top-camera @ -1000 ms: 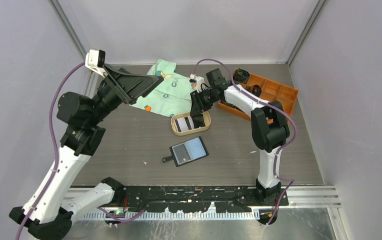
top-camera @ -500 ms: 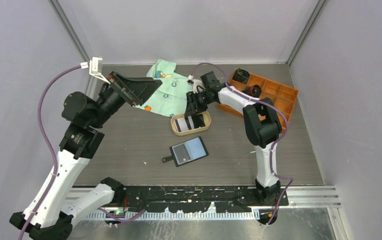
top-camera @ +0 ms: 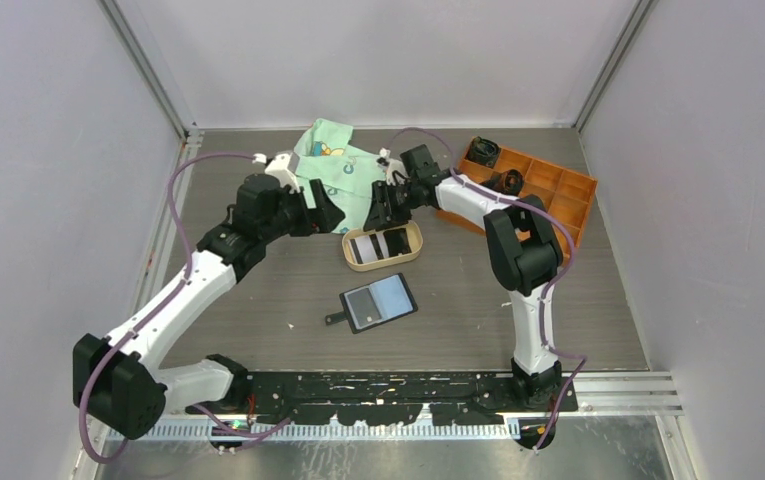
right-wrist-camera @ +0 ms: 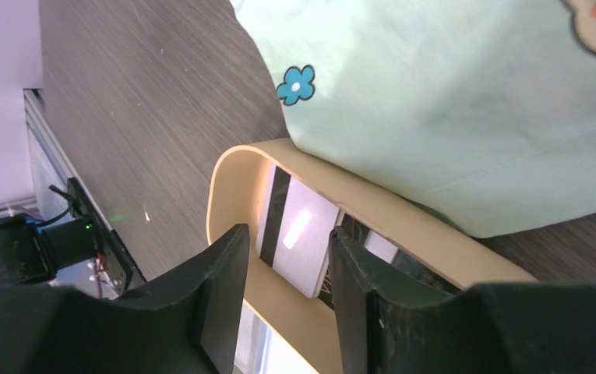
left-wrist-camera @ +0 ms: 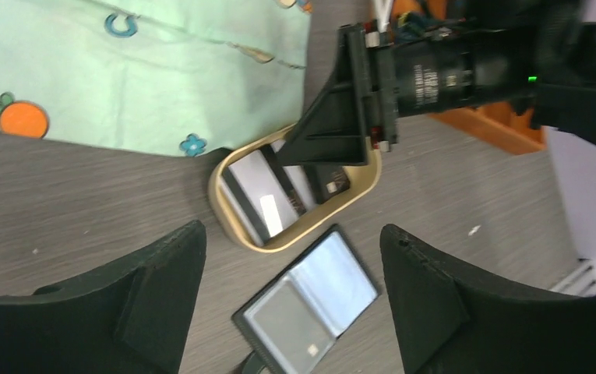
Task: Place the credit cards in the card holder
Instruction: Pick up the credit card from the storage box.
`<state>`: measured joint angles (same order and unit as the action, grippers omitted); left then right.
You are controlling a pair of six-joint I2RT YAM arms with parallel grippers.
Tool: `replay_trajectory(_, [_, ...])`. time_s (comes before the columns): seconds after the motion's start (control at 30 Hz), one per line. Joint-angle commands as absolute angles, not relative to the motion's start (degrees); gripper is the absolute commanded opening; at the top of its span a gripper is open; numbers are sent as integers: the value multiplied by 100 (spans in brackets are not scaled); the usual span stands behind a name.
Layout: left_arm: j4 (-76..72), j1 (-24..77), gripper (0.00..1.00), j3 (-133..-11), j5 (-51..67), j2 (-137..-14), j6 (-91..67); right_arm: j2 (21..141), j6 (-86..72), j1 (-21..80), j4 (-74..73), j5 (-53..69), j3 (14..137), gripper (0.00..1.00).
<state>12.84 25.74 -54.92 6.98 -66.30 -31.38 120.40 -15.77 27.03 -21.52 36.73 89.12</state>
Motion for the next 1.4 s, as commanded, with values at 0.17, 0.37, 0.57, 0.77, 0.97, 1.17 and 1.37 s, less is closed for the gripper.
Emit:
replay_trajectory(0.17, [2009,2542,76,-6011,44,-7453,-3101,12046,-1963,2788,-1754,3914,8633,47])
replay_trajectory(0.37, [2295,2545,71,-6191,308,-8132,-3355,12228,-2017,2810,-1786,3852,8654,46])
replay_trajectory(0.57, [2315,2542,55,-6240,569,-8553,-3485,12358,-1987,2821,-1915,3788,8700,45])
replay_trajectory(0.77, [2311,2543,48,-6287,950,-8935,-3596,12406,-2108,2851,-1862,4089,8698,42])
replay_trajectory(0.97, [2369,2547,42,-6370,1264,-9236,-3647,12319,-2504,2864,-1444,4577,8543,41])
replay_trajectory(1.17, [2446,2549,39,-6445,1437,-9398,-3665,12271,-2921,2861,-1012,4999,8441,39])
replay_trajectory(1.37, [2529,2542,37,-6494,1417,-9450,-3649,12055,-2321,2853,-1477,4513,8512,38])
